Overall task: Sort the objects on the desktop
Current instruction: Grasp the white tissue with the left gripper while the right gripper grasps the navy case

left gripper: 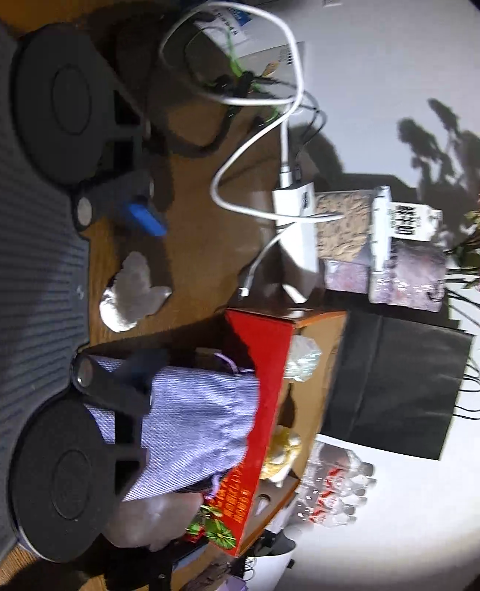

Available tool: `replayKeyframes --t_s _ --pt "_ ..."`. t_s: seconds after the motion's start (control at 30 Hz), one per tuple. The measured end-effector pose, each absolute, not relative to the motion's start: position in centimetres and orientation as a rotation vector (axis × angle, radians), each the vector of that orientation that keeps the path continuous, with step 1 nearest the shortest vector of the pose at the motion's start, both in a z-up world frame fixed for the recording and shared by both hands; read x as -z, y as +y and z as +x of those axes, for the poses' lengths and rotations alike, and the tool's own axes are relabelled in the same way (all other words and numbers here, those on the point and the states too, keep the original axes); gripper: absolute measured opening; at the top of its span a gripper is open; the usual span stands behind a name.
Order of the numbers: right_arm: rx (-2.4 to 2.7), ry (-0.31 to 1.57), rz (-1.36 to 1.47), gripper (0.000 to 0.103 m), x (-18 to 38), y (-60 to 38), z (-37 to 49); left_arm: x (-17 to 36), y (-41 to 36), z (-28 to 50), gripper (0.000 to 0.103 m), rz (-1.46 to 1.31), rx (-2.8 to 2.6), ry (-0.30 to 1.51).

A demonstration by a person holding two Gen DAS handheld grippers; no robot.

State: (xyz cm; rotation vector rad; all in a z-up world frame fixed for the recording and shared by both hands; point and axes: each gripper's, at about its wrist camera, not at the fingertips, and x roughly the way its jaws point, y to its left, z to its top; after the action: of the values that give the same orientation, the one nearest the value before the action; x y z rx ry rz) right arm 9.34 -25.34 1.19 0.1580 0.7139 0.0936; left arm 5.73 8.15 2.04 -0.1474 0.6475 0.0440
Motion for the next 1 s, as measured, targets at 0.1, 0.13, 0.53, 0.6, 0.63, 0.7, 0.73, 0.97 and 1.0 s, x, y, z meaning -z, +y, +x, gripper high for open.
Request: replayKeyframes --t_s 0.1,0.13,0.53,0.6,0.63,0.7,0.73,0.97,1.0 --pt "-0.110 0.695 0.153 0.067 -0.9 -25.3 9.1 -1.6 7.8 5.6 0.031 -0.119 -0.037 0.653" --pt "-0.110 0.685 0.147 0.065 -0.8 -25.1 9.0 -1.6 7.6 5.6 0.028 -0.108 -0.036 0.649" --pt "-0.165 0.590 -0.013 0.063 -3.9 -23.4 -1.3 -3.7 5.1 -1.8 0.020 -0.158 0.083 0.609" --pt "-0.206 0.608 -0.026 0.063 -3.6 -23.0 -3.4 -3.4 3.5 -4.0 0.020 -0.155 0.132 0.625" --pt "-0.216 0.615 -0.032 0.063 -3.5 -22.7 -4.4 -3.2 2.7 -4.9 0.020 -0.146 0.156 0.633" --pt "-0.240 0.623 -0.058 0.063 -3.0 -22.1 -6.1 -2.6 1.0 -6.2 0.020 -0.123 0.210 0.652" --pt "-0.246 0.632 -0.062 0.063 -2.7 -21.9 -6.7 -2.4 0.2 -6.7 0.021 -0.104 0.228 0.660" --pt "-0.265 0.657 -0.085 0.068 -1.5 -21.0 -9.3 -1.8 -2.2 -8.0 0.036 -0.055 0.274 0.681" --pt "-0.266 0.657 -0.083 0.069 -1.5 -21.1 -9.4 -1.8 -2.2 -8.2 0.041 -0.054 0.282 0.682"
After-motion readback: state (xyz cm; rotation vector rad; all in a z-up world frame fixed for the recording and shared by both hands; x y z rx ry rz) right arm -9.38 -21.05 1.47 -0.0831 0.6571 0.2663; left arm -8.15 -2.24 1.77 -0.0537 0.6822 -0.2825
